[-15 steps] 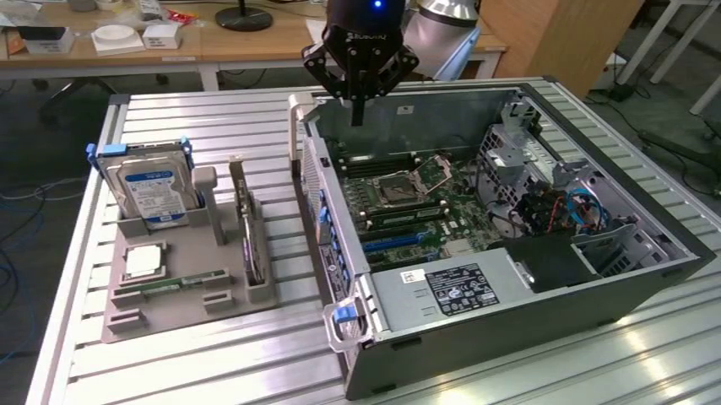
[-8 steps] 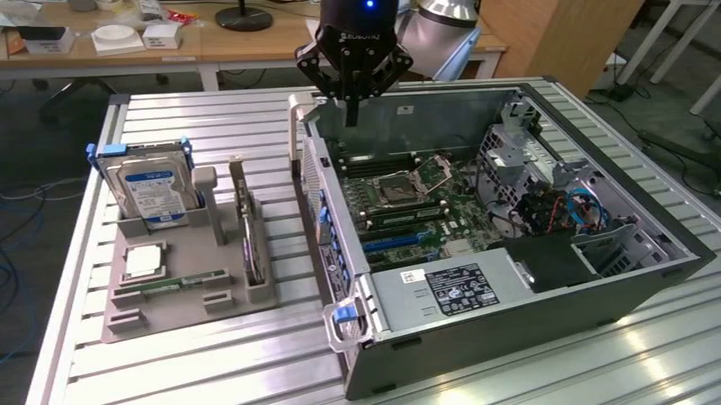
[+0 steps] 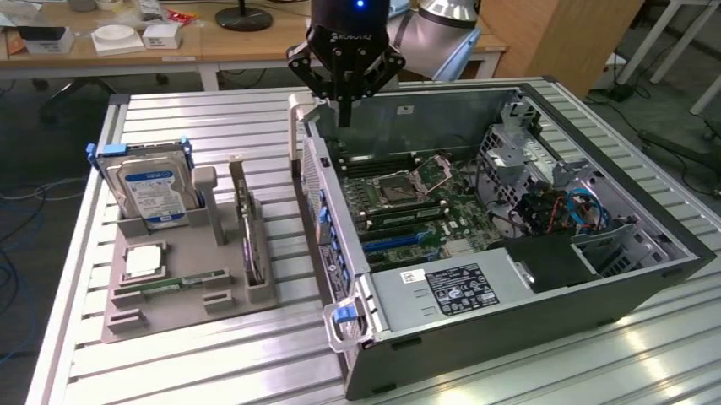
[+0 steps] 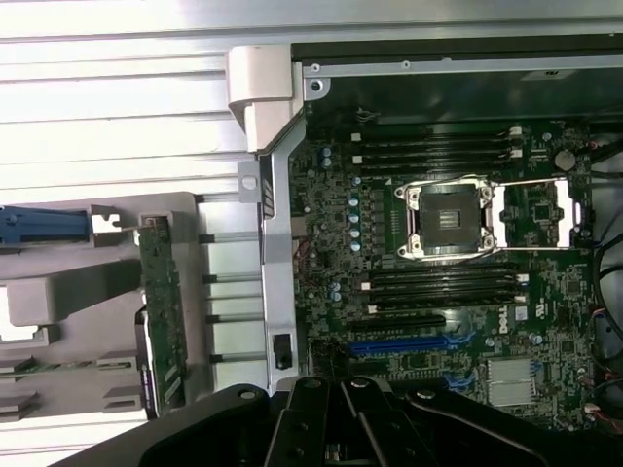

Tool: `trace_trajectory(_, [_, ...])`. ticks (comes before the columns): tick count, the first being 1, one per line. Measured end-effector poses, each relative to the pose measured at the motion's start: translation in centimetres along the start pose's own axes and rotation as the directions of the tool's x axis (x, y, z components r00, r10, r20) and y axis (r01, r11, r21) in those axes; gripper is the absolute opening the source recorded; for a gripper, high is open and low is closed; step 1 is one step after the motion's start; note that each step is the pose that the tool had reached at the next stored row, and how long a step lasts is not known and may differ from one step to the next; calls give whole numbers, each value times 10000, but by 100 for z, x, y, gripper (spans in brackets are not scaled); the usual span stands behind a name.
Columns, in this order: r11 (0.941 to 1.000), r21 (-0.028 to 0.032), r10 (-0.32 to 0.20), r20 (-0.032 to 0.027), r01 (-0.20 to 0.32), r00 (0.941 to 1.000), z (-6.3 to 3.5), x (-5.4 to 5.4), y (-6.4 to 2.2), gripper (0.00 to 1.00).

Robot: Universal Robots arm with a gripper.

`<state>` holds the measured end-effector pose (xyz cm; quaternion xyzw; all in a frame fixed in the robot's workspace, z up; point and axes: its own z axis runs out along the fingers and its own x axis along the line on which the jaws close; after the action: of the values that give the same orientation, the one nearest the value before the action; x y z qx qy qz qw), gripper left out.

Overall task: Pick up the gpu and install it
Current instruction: 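Reach for the gpu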

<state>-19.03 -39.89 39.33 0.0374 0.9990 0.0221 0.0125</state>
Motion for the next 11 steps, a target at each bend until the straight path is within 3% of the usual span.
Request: trace_trajectory(11, [10000,0,0,0,0,10000,-4,129,-10,10])
